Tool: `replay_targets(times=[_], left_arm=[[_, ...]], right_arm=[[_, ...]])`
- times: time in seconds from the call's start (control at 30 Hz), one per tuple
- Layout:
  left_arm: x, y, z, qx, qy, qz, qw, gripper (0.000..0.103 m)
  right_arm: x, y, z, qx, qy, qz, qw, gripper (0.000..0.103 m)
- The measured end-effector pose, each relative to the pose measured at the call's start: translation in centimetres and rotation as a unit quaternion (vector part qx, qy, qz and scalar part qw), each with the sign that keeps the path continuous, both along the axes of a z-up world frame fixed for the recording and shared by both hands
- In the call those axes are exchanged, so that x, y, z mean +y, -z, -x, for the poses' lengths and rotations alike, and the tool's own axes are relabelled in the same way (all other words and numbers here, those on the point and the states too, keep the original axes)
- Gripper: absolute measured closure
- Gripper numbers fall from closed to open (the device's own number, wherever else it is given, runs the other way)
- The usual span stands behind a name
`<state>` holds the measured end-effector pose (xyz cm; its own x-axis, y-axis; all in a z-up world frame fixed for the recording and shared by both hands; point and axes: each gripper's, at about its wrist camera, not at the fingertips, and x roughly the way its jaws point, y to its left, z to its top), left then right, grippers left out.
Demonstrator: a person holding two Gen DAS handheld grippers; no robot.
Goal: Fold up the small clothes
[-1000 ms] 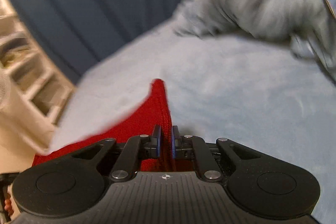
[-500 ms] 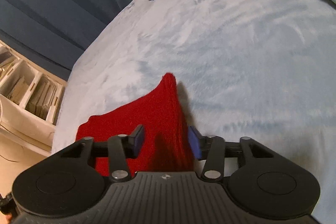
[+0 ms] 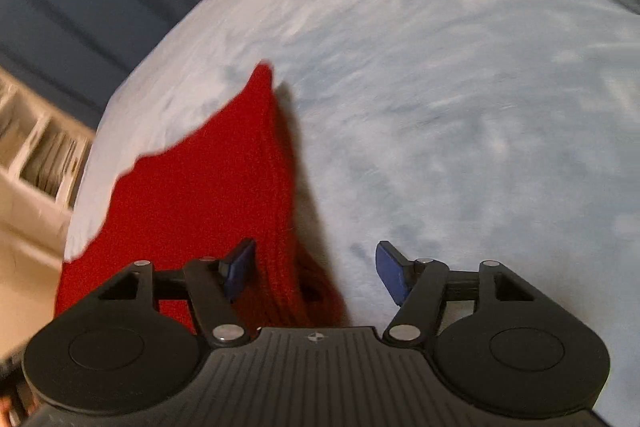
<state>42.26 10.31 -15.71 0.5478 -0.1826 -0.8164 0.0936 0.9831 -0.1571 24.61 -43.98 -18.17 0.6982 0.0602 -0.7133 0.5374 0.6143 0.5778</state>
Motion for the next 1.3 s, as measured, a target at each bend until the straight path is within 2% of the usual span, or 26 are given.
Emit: replay_targets(times=[0.07, 0.13, 0.2, 0.27, 0.37, 0.43, 0.57, 0.77, 0.87, 0.93, 0.97, 1.0, 1.03, 1.07, 1.1, 1.2, 1.3], left_arm=[[0.2, -0.6, 1.7, 0.009, -0.001, 0.028, 0.9996, 0.009], [-0.2, -0.9, 3.0, 0.01, -0.014, 0.027, 0.9995, 0.005], [-1.2, -1.2, 4.3, 0.003, -0.034, 0.003, 0.9994, 0.001], [-2.6, -1.3, 5.2, -0.003, -0.055, -0.035, 0.9979, 0.001], [-4.6, -1.4, 5.8, -0.004, -0.06, -0.081, 0.9949, 0.0], [-5.3, -1.5, 6.2, -0.005, -0.057, -0.087, 0.9945, 0.0], [-5.7, -1.1, 5.7, 0.002, -0.053, -0.077, 0.9956, 0.0], [-5.1, -0.4, 4.6, 0.009, -0.06, -0.058, 0.9965, 0.0], [-3.8, 0.6, 3.0, 0.026, -0.077, -0.018, 0.9965, 0.0], [-2.0, 1.5, 1.2, 0.049, -0.118, 0.036, 0.9911, 0.0], [-0.9, 1.8, 0.7, 0.05, -0.147, 0.066, 0.9857, 0.009], [0.3, 1.9, 0.6, 0.037, -0.189, 0.099, 0.9762, 0.024], [1.2, 1.9, 0.5, 0.03, -0.205, 0.135, 0.969, 0.07], [1.8, 2.1, 0.3, 0.042, -0.203, 0.18, 0.9616, 0.088], [2.0, 1.9, 0.4, 0.048, -0.212, 0.195, 0.9566, 0.088], [-0.2, -0.1, 1.4, 0.023, -0.159, 0.117, 0.98, 0.09], [-0.9, -1.3, 4.0, 0.03, -0.135, 0.1, 0.9854, 0.09]], right_arm=[[-0.2, -0.3, 1.8, -0.016, 0.016, -0.044, 0.999, 0.033], [0.3, 0.1, 3.0, -0.021, 0.029, -0.099, 0.994, 0.027], [1.0, 1.0, 3.7, -0.021, 0.037, -0.144, 0.989, 0.026], [1.8, 1.8, 3.6, -0.011, 0.05, -0.165, 0.985, 0.026], [3.0, 2.8, 2.7, -0.003, 0.063, -0.181, 0.982, 0.026], [3.6, 3.1, 2.1, 0.001, 0.07, -0.179, 0.981, 0.025], [4.3, 2.7, 1.2, 0.006, 0.07, -0.156, 0.985, 0.025], [4.2, 3.1, 0.8, 0.01, 0.074, -0.149, 0.986, 0.024], [4.2, 3.4, 0.4, 0.007, 0.073, -0.144, 0.987, 0.022], [4.3, 3.5, -0.3, 0.005, 0.069, -0.138, 0.988, 0.018], [4.4, 3.5, -0.7, 0.004, 0.065, -0.133, 0.989, 0.018], [4.6, 3.4, -1.0, 0.005, 0.057, -0.127, 0.99, 0.019], [4.7, 3.3, -1.4, 0.004, 0.042, -0.122, 0.992, 0.045], [4.6, 3.4, -1.7, 0.0, 0.026, -0.135, 0.991, 0.081], [4.5, 3.3, -1.8, -0.001, 0.026, -0.138, 0.99, 0.081], [3.6, 1.8, -2.5, -0.01, 0.001, -0.107, 0.994, 0.086], [1.8, 0.4, -2.8, -0.015, -0.018, -0.107, 0.994, 0.088]])
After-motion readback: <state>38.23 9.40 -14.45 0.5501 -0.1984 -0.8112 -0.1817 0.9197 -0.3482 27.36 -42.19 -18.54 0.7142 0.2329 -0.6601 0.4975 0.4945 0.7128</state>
